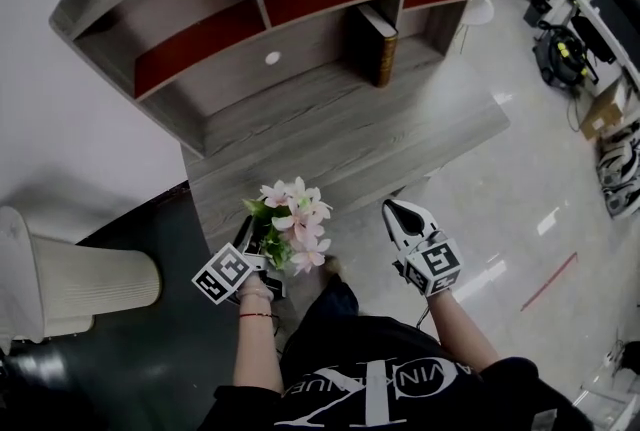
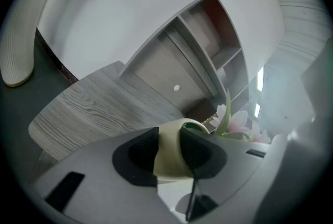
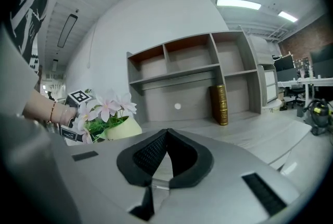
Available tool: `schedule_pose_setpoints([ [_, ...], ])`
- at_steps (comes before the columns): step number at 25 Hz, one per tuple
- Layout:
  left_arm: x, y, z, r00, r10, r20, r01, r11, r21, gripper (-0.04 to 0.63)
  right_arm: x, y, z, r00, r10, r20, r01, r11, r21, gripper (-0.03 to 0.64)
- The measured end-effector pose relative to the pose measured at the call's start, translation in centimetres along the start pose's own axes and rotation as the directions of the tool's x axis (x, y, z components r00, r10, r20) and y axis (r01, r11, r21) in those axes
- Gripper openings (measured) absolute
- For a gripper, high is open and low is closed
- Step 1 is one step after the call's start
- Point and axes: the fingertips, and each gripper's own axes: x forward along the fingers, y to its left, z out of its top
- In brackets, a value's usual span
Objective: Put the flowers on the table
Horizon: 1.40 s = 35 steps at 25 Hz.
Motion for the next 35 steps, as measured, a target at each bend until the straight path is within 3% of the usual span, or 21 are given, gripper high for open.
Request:
schedule_pose_setpoints([
  [12,3.3,2.4,5.7,0.998,-0.027,-0.063,0.028,1.000,0.010,0.127,7.2,3.3,2.6,1.000,-0.005,-0.006,0.005,1.000,-0.014,0.009],
  [15,0.4,1.8,3.3,0.997,-0.023,-0.073,0.022,1.000,-0.019,0.127,4.1,5.6,2.4,1.000,0.017,-0.018,-0.017,0.999,-0.028,0.009],
  [18,-0.6,-1.0,-0.2,0.996,-0.022,-0.082,0.019,0.999,-0.035,0.127,0.5,4.6,2.3,0.999,0.036,-0.035,-0.037,0.999,-0.037,0.009],
  [26,-0.6,-1.6,0.3,0.997,0.005,-0.083,-0.009,0.999,-0.042,0.127,1.0,4.6,2.8,0.994,0.091,-0.063,-0.094,0.994,-0.054,0.009],
  [32,0.4,1.7,-1.8,0.999,0.011,-0.050,-0.014,0.998,-0.062,0.127,2.1,5.4,-0.6,0.990,0.128,-0.056,-0.133,0.987,-0.086,0.009],
  [35,0.3,1.5,-2.0,0.999,0.014,-0.049,-0.018,0.997,-0.077,0.127,2.1,5.3,-0.3,0.990,0.132,-0.055,-0.137,0.987,-0.085,0.009],
])
